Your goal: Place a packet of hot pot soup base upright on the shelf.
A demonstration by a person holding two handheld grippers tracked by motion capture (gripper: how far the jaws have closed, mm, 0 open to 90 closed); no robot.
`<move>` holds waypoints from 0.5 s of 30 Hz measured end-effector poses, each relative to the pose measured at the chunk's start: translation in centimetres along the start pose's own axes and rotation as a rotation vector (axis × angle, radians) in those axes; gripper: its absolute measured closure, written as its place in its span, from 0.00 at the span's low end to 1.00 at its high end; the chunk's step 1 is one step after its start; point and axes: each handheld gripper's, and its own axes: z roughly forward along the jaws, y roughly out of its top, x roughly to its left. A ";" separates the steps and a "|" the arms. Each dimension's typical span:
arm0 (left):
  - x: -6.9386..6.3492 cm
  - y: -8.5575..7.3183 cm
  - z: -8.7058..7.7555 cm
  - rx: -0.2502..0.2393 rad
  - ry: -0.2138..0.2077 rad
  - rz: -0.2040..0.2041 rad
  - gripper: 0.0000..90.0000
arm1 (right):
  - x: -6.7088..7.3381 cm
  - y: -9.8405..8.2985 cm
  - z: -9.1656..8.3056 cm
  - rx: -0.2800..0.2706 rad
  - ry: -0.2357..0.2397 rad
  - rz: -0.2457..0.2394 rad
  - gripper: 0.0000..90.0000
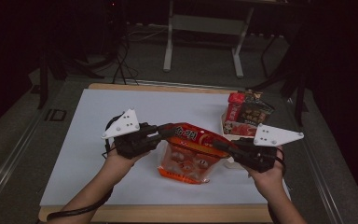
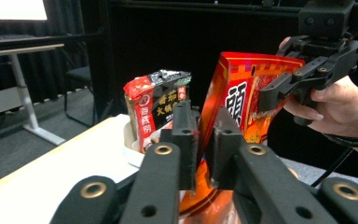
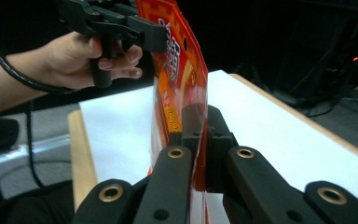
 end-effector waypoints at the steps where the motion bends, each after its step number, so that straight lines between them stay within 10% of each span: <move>1: 0.0 0.0 0.0 -0.004 0.004 -0.002 0.87 | 0.0 0.3 0.0 -0.001 0.002 -0.003 1.00; 15: -0.2 -0.4 -0.1 -0.013 0.034 -0.025 0.15 | -1.9 3.4 -2.0 -0.034 -0.022 -0.036 1.00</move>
